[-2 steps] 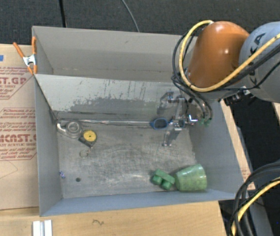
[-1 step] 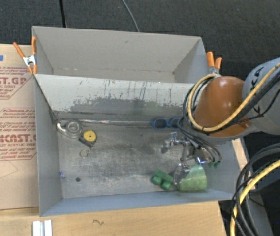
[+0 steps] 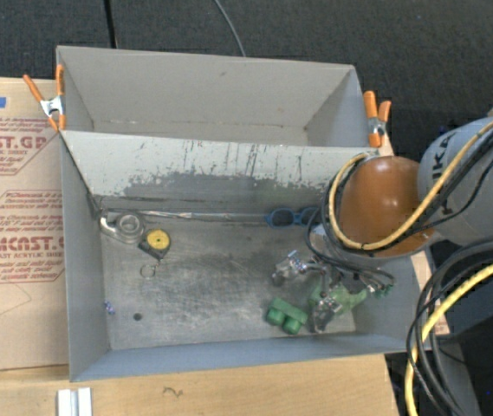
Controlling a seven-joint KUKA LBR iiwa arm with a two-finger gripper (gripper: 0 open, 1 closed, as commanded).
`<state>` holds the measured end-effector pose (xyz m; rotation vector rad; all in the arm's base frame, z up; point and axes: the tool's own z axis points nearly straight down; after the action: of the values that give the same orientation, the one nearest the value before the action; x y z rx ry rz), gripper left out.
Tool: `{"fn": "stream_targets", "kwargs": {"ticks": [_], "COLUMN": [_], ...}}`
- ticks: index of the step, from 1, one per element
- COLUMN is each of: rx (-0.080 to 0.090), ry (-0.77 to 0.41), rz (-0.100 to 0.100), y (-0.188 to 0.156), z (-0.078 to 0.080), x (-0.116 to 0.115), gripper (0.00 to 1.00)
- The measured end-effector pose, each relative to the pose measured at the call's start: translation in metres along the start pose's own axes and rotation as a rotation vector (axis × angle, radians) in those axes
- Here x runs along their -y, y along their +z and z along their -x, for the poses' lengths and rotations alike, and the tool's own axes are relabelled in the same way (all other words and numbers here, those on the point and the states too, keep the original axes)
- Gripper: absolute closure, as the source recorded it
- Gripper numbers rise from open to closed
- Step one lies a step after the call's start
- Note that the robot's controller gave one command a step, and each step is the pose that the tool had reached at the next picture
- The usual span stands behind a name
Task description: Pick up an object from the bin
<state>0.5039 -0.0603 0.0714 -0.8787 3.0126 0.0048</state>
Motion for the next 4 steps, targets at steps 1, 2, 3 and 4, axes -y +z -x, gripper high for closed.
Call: {"fn": "stream_targets", "kwargs": {"ticks": [1,2,3,4], "rx": [-0.011,0.0,-0.004,-0.002], "ry": [0.001,-0.228,-0.237,-0.233], "rz": [-0.001,-0.008,0.005,0.0], "y": [-0.001,-0.127,-0.069,-0.072], "z": [-0.003,-0.026,-0.002,-0.002], "x": [0.002,0.072,0.045,0.047], "gripper": [1.0,1.0,1.0,0.0]}}
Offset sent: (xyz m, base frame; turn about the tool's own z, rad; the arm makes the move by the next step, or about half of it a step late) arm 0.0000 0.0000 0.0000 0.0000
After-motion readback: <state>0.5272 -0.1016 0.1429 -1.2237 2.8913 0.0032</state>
